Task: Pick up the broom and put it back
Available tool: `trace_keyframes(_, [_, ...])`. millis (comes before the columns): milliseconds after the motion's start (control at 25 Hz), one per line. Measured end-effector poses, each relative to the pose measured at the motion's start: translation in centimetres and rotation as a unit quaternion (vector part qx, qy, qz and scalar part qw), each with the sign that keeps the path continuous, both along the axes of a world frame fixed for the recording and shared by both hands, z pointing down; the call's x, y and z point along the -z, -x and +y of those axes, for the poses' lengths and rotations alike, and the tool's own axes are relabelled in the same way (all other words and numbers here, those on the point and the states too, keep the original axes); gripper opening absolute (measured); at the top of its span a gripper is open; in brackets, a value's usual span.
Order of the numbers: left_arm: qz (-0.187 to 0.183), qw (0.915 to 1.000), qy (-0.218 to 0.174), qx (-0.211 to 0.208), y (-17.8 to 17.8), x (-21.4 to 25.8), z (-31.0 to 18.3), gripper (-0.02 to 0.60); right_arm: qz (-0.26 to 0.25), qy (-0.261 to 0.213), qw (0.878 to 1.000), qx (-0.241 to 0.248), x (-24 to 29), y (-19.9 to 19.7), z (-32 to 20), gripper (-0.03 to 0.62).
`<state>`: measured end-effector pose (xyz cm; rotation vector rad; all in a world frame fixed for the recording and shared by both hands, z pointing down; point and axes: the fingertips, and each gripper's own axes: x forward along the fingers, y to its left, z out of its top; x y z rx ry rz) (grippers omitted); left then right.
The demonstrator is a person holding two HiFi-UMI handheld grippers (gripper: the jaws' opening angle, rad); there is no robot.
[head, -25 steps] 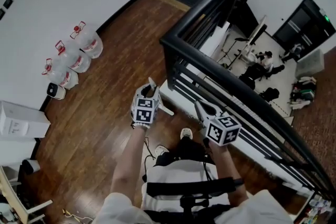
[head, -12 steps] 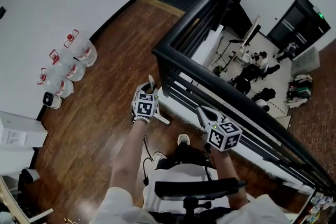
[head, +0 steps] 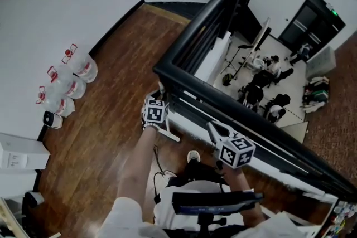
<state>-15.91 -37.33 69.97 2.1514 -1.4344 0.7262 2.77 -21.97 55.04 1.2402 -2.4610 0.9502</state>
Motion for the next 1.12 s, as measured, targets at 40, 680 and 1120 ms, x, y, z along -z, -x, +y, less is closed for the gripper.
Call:
trace_keyframes(40, [0.001, 1.0, 0.001, -0.001, -0.3, 0.0, -0.4, 0.104, 0.0, 0.0, 1.0, 0.0, 0.1, -0.2, -0.2, 0.011])
trace_keyframes(680, [0.06, 0.9979, -0.012, 0.022, -1.5, 1.8, -1.1, 0.192, 0.004, -0.013, 1.0, 0.016, 1.5, -0.2, -0.9, 0.011])
trace_keyframes(1120, [0.131, 0.9833, -0.091, 0.088, 3.5, 9.2, 12.0, 0.028, -0.011, -0.046, 0.997, 0.057, 3.7, 5.3, 2.1, 0.011])
